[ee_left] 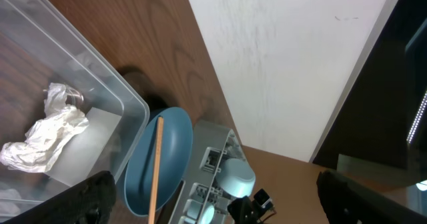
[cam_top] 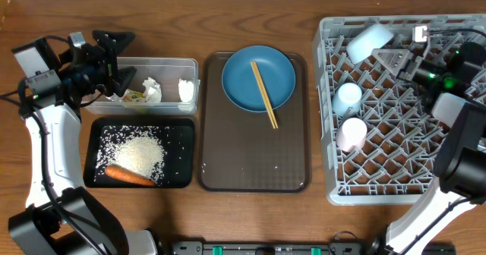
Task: Sort waste into correct bins and load items into the dishwasher rack
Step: 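Lift the light blue bowl with the right gripper and carry it right into the rack, then lower the bowl upside down in the rack and open the right gripper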
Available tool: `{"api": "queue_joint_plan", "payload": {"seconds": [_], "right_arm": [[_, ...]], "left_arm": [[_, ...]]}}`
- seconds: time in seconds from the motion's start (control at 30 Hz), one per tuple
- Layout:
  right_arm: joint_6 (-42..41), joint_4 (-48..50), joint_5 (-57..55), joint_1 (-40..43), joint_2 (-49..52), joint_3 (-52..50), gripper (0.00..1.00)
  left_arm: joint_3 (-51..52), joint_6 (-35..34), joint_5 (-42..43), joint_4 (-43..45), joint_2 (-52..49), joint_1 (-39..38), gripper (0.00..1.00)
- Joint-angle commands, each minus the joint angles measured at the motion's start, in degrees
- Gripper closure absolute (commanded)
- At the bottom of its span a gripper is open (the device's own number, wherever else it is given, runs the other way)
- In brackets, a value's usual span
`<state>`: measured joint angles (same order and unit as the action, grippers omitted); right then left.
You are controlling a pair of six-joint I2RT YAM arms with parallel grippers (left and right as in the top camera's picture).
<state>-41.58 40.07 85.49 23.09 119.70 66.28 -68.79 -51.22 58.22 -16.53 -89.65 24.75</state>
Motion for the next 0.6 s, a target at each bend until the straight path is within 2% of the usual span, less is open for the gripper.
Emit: {"api": "queue_joint_plan", "payload": {"seconds": [0.0,0.37,0.43,0.57], "right_arm": [[-2.2,0.1,0.5,1.7,1.5,0.2,0.99],[-7.0,-0.4,3.8,2.9,1.5,0.1,0.97],[-8.8,-0.5,3.8,3.1,1.5,0.0,0.88],[-10.3,-0.5,3.8,4.0,1.5,-0.5,0.62]], "left_arm": [[0.2,0.1,0.7,-0.1,-0.1,0.2,0.02],[0.2,0.1,0.7,-0.1,-0.1,0.2,0.02],[0.2,0.1,0.7,-0.1,-0.1,0.2,0.02],[0.2,0.1,0.7,-0.1,-0.1,0.2,0.02]]}}
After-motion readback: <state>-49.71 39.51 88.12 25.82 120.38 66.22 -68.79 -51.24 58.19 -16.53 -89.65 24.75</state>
